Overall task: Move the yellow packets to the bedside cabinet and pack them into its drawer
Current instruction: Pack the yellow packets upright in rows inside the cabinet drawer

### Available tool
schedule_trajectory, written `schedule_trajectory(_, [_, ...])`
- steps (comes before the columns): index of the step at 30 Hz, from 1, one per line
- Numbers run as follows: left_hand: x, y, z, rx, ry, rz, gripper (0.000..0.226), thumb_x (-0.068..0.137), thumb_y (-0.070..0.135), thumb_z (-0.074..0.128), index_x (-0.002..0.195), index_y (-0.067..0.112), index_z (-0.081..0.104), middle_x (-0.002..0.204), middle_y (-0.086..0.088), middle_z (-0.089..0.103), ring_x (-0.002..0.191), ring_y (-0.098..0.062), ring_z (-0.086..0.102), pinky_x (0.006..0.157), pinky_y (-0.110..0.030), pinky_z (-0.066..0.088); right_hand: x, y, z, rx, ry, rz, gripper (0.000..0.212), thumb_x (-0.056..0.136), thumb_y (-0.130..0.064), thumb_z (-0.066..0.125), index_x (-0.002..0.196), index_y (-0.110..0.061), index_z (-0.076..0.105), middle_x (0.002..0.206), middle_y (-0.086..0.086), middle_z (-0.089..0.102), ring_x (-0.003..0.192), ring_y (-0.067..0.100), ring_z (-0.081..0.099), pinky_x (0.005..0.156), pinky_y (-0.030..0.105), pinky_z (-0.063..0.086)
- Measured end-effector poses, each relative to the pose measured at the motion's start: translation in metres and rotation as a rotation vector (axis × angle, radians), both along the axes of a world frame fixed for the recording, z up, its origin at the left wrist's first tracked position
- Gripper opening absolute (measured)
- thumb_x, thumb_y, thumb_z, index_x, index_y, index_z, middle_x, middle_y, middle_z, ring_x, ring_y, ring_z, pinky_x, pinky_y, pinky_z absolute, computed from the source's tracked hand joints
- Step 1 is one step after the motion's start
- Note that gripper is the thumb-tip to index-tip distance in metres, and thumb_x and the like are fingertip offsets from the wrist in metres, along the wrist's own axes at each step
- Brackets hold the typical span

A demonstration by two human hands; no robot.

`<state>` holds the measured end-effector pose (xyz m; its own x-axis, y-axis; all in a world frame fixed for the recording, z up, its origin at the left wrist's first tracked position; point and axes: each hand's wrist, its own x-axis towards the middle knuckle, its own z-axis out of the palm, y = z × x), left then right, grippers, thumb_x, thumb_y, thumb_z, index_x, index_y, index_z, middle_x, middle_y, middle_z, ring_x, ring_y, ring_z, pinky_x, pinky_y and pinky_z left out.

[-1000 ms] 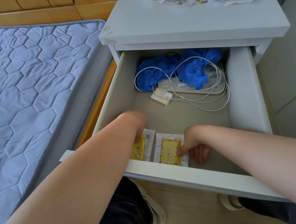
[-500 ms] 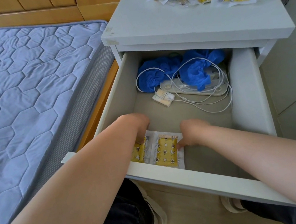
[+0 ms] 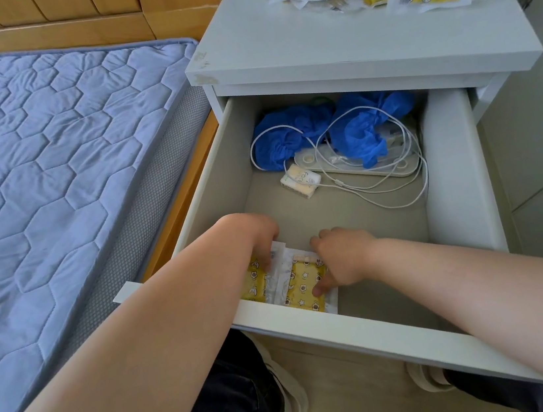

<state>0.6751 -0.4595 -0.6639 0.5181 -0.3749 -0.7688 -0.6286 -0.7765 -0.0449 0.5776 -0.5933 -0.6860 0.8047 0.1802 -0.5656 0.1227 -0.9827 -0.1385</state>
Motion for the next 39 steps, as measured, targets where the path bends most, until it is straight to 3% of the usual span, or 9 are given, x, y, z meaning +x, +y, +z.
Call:
schedule_trajectory(7, [0.002,0.001,0.002,-0.115,-0.032,0.037,0.041,0.083,0.021,0.071,0.121,0.016,0.058,0.119,-0.005,0.06,0.105,-0.023,0.057,0.086,-0.032,0.049,0.001,-0.003,0.004,0.103,-0.054,-0.106,0.075,0.081,-0.063,0.059,0.134,-0.013,0.04,0.13,0.008,0.048,0.115,0.028,0.05,0.087,0.037,0.046])
schedule_trajectory(15, [-0.008,-0.009,0.026,-0.36,-0.213,0.101,0.027,0.092,0.019,0.054,0.118,0.016,0.061,0.118,-0.004,0.061,0.105,-0.021,0.057,0.087,-0.031,0.045,-0.001,-0.026,0.032,0.057,-0.183,-0.241,0.049,0.091,-0.042,0.054,0.129,-0.012,0.05,0.126,0.008,0.053,0.11,0.027,0.056,0.087,0.038,0.05])
schedule_trajectory(21, [-0.024,-0.024,0.054,-0.67,-0.382,0.186,0.031,0.092,0.015,0.049,0.121,0.019,0.059,0.119,-0.001,0.061,0.102,-0.018,0.056,0.087,-0.032,0.047,-0.009,-0.051,0.073,0.106,-0.399,-0.348,0.035,0.09,-0.029,0.053,0.12,-0.01,0.053,0.119,0.008,0.051,0.104,0.026,0.053,0.081,0.037,0.047])
schedule_trajectory(26, [-0.031,-0.049,0.092,-0.966,-0.451,0.226,0.034,0.09,0.009,0.049,0.121,0.017,0.06,0.117,0.0,0.06,0.101,-0.017,0.056,0.086,-0.028,0.044,-0.013,-0.077,0.115,0.139,-0.606,-0.396,0.03,0.089,-0.023,0.051,0.115,-0.009,0.056,0.119,0.008,0.052,0.109,0.028,0.049,0.086,0.039,0.046])
schedule_trajectory(32, [-0.011,-0.077,0.139,-1.188,-0.626,0.202,0.038,0.088,0.004,0.052,0.124,0.015,0.057,0.133,0.0,0.05,0.125,-0.017,0.039,0.097,-0.022,0.032,0.007,-0.109,0.162,0.173,-0.862,-0.402,0.027,0.09,-0.013,0.051,0.115,-0.008,0.058,0.118,0.006,0.053,0.112,0.023,0.046,0.089,0.037,0.044])
schedule_trajectory(36, [0.02,-0.101,0.153,-1.099,-0.635,0.179,0.047,0.094,0.015,0.051,0.14,0.018,0.042,0.149,-0.001,0.034,0.137,-0.02,0.027,0.107,-0.029,0.03,0.031,-0.136,0.173,0.196,-0.893,-0.475,0.045,0.091,-0.017,0.052,0.134,-0.008,0.044,0.141,0.006,0.037,0.132,0.022,0.031,0.103,0.034,0.037])
schedule_trajectory(39, [0.043,-0.118,0.15,-0.924,-0.61,0.167,0.057,0.099,0.028,0.044,0.151,0.023,0.02,0.16,-0.004,0.01,0.147,-0.024,0.007,0.117,-0.037,0.017,0.05,-0.155,0.175,0.282,-0.878,-0.625,0.053,0.093,-0.023,0.051,0.141,-0.007,0.034,0.148,0.008,0.028,0.138,0.024,0.024,0.108,0.036,0.029])
